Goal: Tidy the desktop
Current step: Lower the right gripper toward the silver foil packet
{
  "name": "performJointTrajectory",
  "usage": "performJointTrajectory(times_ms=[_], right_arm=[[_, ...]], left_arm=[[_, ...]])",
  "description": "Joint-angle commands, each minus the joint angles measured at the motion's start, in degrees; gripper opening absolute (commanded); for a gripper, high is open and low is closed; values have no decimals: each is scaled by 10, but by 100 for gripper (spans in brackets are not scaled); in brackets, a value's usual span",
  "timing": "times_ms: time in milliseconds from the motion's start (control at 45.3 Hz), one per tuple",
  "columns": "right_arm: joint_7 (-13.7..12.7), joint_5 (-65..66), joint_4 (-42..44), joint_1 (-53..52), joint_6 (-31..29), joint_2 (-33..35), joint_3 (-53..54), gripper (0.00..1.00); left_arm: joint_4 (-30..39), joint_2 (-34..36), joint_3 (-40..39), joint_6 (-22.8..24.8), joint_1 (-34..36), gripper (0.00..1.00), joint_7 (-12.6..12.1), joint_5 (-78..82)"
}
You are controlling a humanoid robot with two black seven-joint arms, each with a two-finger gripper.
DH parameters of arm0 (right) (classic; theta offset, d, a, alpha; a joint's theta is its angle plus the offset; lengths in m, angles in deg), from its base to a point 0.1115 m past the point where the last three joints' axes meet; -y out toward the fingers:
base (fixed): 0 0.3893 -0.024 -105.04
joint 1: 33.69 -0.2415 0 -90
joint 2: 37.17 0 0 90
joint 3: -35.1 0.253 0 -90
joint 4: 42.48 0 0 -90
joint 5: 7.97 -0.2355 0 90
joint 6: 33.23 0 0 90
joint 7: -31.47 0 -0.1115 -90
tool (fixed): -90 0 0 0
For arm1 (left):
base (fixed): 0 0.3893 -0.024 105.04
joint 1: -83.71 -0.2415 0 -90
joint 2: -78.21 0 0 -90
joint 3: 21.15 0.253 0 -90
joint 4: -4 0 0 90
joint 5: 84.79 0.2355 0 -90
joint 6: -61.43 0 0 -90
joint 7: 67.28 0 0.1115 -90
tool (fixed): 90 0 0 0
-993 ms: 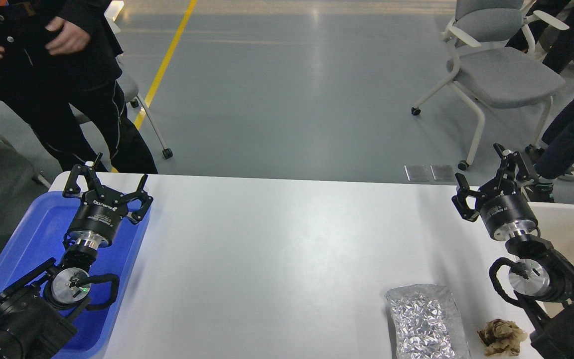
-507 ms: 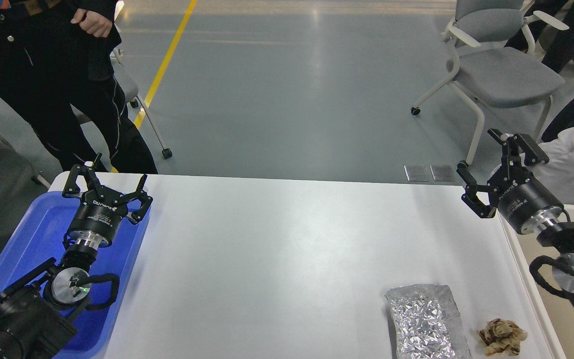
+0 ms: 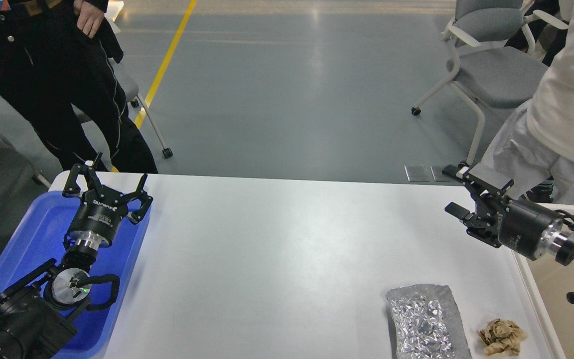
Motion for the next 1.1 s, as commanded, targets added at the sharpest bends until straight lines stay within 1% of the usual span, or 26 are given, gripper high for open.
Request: performJointTrajectory(times_ms=[0, 265, 419, 507, 618, 684, 794, 926, 1081], right_arm=[[-1, 172, -60, -3, -15, 57, -80, 100], [3, 353, -55, -3, -7, 57, -133, 100], [6, 479, -52, -4, 1, 62, -166, 100], [7, 526, -44, -9, 10, 67, -194, 100], [12, 562, -39, -17, 28, 71, -234, 100], [12, 582, -18, -37, 36, 70, -254, 100], [13, 584, 7, -62, 50, 69, -291, 100], [12, 585, 40, -60, 71, 63, -330, 99], [12, 582, 100, -58, 99, 25, -347, 97]], left_arm=[[0, 0, 0, 0, 0, 100, 0, 0], [0, 0, 0, 1, 0, 100, 0, 0], [0, 0, 0, 1, 0, 100, 0, 0], [0, 0, 0, 1, 0, 100, 0, 0], [0, 0, 0, 1, 0, 100, 0, 0], [0, 0, 0, 1, 0, 100, 0, 0], [0, 0, 0, 2, 0, 100, 0, 0], [0, 0, 0, 2, 0, 100, 0, 0], [0, 0, 0, 2, 0, 100, 0, 0]])
